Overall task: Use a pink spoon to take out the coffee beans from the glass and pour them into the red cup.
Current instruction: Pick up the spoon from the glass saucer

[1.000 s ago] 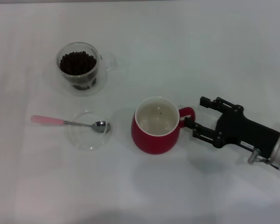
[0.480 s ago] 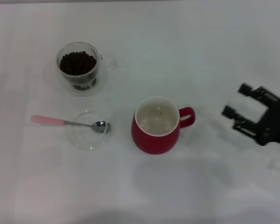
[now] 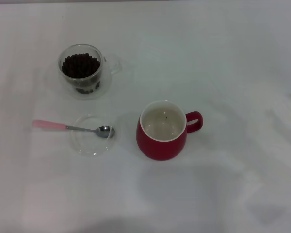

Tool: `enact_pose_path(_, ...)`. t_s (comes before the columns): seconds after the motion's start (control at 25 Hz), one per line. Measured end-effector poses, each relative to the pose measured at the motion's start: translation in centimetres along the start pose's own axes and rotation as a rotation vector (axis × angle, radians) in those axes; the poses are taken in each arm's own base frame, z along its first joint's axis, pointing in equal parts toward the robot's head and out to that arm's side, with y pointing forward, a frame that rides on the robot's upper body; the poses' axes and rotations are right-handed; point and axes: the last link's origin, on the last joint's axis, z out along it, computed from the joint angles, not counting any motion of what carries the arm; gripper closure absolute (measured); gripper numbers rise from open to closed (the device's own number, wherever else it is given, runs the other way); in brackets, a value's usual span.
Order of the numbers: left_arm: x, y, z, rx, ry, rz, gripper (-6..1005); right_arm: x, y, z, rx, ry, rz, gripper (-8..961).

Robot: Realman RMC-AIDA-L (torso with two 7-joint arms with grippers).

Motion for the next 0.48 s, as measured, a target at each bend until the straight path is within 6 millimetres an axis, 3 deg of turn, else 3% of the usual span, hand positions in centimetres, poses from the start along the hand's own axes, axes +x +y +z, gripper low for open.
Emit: enact_pose_path(0.48, -0.1, 2.2, -2.1, 0.020, 0.002, -0.200, 375, -1.6, -2.6, -0.2, 0.198, -0.109, -0.093, 187)
